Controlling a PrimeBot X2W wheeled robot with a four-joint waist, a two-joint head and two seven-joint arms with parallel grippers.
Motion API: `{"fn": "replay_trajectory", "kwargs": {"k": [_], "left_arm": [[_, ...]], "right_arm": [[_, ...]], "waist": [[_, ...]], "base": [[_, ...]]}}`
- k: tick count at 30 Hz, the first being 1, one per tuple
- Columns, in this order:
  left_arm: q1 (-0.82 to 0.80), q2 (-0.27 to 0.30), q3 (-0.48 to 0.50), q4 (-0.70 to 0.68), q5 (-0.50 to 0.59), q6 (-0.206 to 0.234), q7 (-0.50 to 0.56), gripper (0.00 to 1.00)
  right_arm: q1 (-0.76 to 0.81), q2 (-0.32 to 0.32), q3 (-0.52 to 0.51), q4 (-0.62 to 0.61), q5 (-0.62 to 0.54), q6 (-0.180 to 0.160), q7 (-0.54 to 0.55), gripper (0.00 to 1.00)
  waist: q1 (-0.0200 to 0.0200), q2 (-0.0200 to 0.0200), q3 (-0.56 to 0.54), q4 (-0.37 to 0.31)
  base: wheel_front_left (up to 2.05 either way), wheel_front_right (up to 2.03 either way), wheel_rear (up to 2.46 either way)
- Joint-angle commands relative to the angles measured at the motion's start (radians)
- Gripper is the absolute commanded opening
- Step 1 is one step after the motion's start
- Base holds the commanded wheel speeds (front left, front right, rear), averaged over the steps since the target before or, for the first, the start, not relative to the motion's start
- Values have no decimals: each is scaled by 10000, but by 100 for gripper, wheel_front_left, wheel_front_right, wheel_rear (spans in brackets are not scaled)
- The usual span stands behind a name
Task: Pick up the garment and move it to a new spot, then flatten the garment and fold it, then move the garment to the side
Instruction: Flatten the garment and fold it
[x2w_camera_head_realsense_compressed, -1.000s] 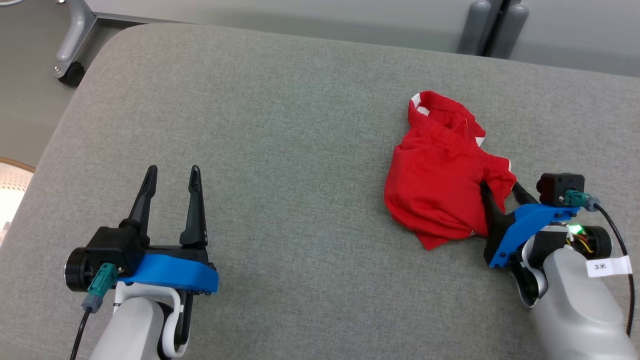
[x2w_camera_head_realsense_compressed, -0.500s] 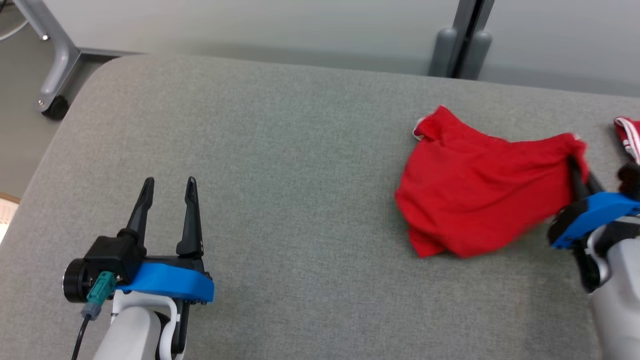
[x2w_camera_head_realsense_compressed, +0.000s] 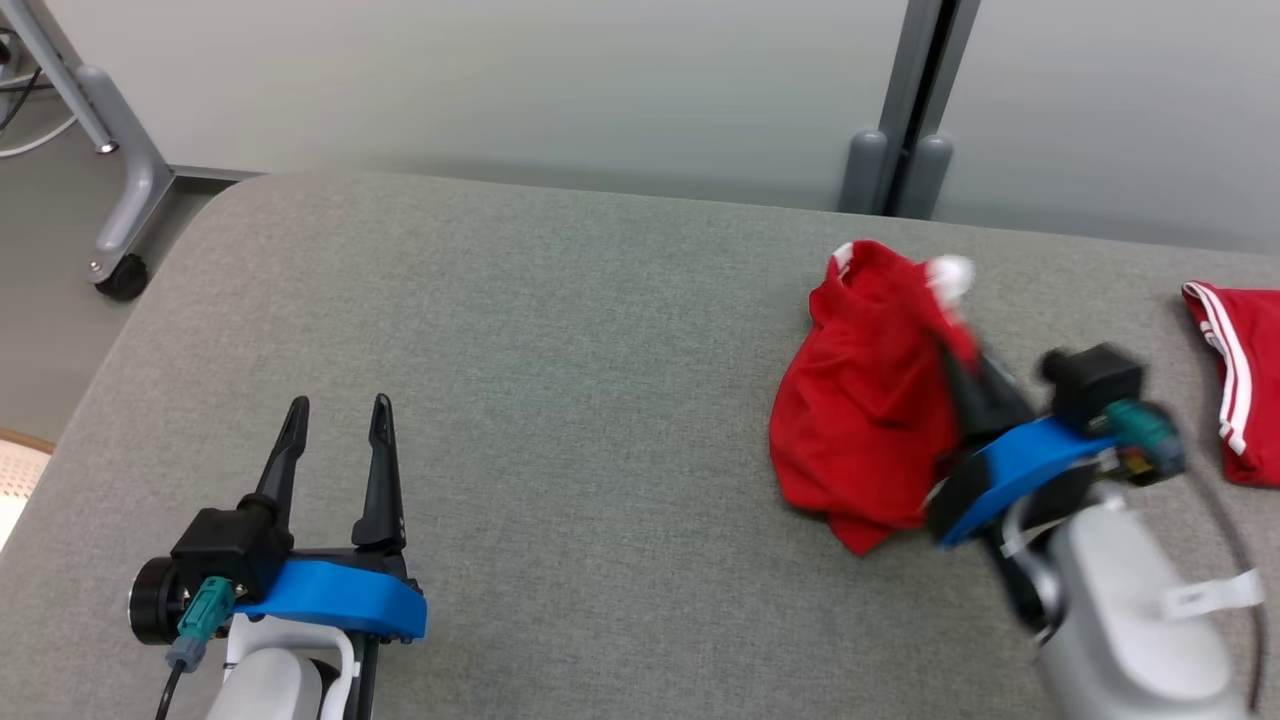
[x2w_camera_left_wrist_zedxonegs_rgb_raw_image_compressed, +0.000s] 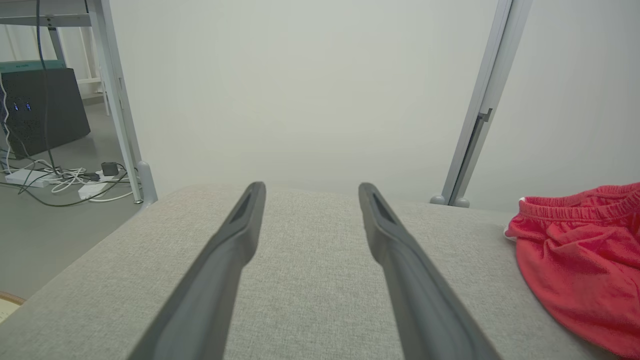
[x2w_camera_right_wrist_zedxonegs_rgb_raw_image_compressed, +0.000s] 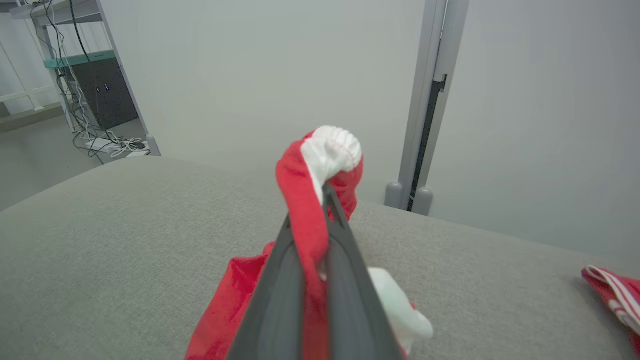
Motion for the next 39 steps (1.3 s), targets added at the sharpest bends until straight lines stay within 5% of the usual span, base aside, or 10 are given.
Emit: {"fn": "replay_trajectory", "kwargs": {"k": [1, 8, 17, 18, 20, 28, 39], "left_arm": [[51, 4, 36, -57, 42, -29, -46, 100], [-27, -91, 122, -105, 35, -49, -46, 100], [-231, -263, 162, -2, 113, -118, -46, 100], [-239, -291, 168, 15, 127, -123, -46, 100], [-257, -329, 194, 33, 142, -129, -46, 100], [-66, -368, 403, 79, 203, -126, -46, 100], [35, -408, 546, -29, 277, -187, -46, 100]], "right_arm": [[409, 236, 611, -459, 72, 6, 214, 0], [1354, 861, 3006, -1434, 378, 6, 774, 0], [1864, 1059, 5569, -816, 1329, 6, 706, 0], [1854, 1044, 5826, -688, 1452, 6, 735, 6], [1858, 1056, 6196, -580, 1817, 6, 619, 99], [1192, 1058, 6201, -786, 1885, 6, -58, 100], [25, 955, 3403, -1648, 396, 6, 913, 100]], "waist": [[2, 0, 33, 84], [2, 0, 279, 363], [2, 0, 439, 530], [2, 0, 444, 530], [2, 0, 443, 519], [2, 0, 279, 198], [2, 0, 282, 35]], "base": [[0, 0, 0], [0, 0, 0], [0, 0, 0], [0, 0, 0], [0, 0, 0], [0, 0, 0], [0, 0, 0]]}}
